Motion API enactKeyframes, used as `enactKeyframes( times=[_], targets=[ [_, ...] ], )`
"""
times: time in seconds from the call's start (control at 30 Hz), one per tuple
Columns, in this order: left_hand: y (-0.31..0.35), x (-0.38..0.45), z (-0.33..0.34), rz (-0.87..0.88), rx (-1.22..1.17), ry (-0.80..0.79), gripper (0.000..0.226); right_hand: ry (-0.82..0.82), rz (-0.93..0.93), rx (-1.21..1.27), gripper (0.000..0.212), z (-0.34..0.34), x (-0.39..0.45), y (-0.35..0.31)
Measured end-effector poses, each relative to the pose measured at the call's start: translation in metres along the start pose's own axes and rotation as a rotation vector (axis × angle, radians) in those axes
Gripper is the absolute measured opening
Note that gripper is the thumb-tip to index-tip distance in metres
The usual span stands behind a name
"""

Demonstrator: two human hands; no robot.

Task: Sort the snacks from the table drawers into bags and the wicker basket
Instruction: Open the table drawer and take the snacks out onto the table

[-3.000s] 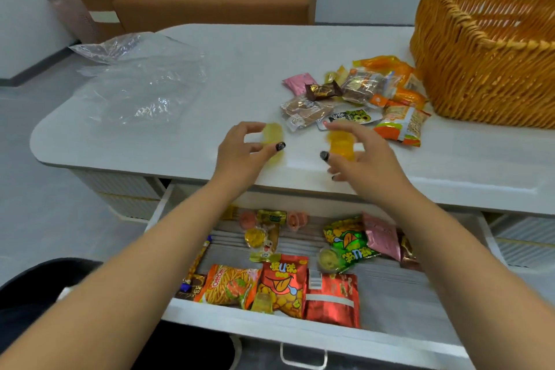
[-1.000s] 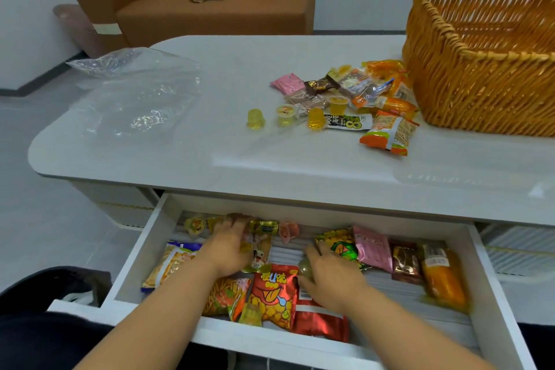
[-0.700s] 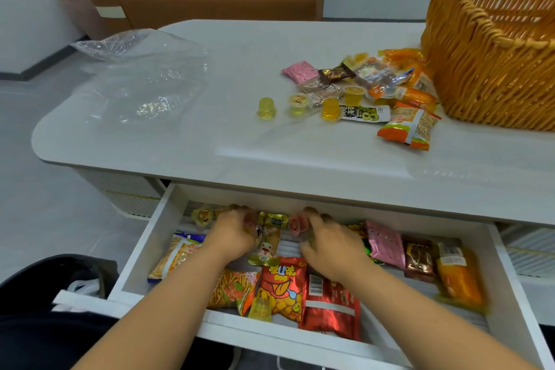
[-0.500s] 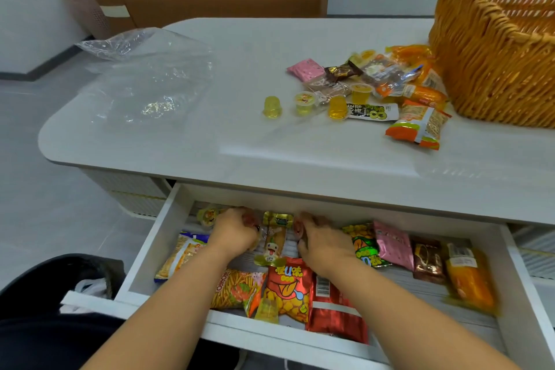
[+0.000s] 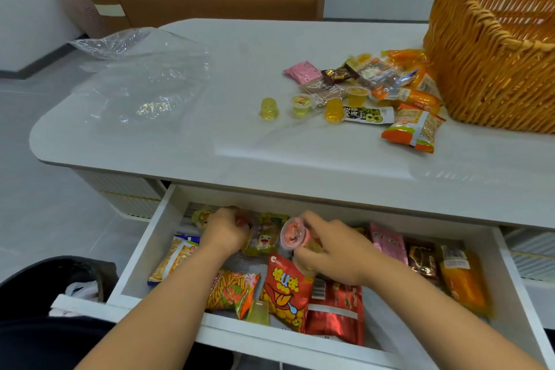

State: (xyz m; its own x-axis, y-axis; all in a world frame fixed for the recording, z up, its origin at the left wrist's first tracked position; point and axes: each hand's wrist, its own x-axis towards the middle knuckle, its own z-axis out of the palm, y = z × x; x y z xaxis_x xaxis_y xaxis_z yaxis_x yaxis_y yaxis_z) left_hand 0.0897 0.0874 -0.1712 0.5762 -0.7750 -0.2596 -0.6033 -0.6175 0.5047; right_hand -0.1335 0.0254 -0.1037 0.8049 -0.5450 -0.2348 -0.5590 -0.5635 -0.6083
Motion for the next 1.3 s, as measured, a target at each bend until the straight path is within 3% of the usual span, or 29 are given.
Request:
enactKeyframes(
  times=[0.1, 0.2, 0.3, 0.43, 0.5, 0.6, 0.67, 0.8, 0.97, 1.07, 1.13, 1.3],
  targets=[
    [-0.002, 0.002, -0.001, 0.005, 0.0, 0.011, 0.025, 0.07, -0.082, 0.371, 0.02, -0.031, -0.013, -0.019],
    [-0.001, 0.0, 0.0, 0.001, -0.011, 0.029, 0.025, 0.335, -0.039, 0.642, 0.017, -0.066, -0.001, -0.027],
    [0.001, -0.002, -0.001, 0.018, -0.009, 0.036, 0.025, 0.553, 0.042, 0.492, 0.022, -0.09, 0.034, -0.012],
    [0.004, -0.007, -0.005, 0.069, -0.022, 0.014, 0.023, 0.672, 0.261, 0.086, 0.049, -0.093, 0.075, 0.015],
    [0.009, -0.012, -0.006, 0.121, 0.009, -0.012, 0.023, 0.721, 0.261, -0.006, 0.059, -0.091, 0.086, 0.019],
    [0.027, -0.027, -0.006, 0.247, 0.143, -0.02, 0.025, 0.806, 0.22, 0.061, 0.068, -0.091, 0.089, 0.022],
    [0.039, -0.039, -0.006, 0.331, 0.167, 0.019, 0.027, 0.888, 0.2, 0.187, 0.057, -0.092, 0.088, 0.026],
    [0.047, -0.062, -0.013, 0.326, 0.015, 0.012, 0.026, 0.918, 0.227, 0.247, 0.036, -0.094, 0.089, 0.028],
    [0.063, -0.098, -0.044, 0.244, -0.302, -0.059, 0.027, 0.898, 0.225, 0.215, 0.028, -0.094, 0.087, 0.029],
    [0.085, -0.113, -0.075, 0.13, -0.721, -0.248, 0.026, 0.901, 0.225, 0.256, 0.027, -0.094, 0.085, 0.029],
    [0.098, -0.11, -0.092, 0.137, -0.808, -0.312, 0.041, 0.9, 0.229, 0.272, 0.025, -0.093, 0.084, 0.029],
    [0.144, -0.047, -0.114, 0.099, -0.869, -0.039, 0.02, 0.882, 0.239, 0.269, 0.026, -0.094, 0.083, 0.024]
  ],
)
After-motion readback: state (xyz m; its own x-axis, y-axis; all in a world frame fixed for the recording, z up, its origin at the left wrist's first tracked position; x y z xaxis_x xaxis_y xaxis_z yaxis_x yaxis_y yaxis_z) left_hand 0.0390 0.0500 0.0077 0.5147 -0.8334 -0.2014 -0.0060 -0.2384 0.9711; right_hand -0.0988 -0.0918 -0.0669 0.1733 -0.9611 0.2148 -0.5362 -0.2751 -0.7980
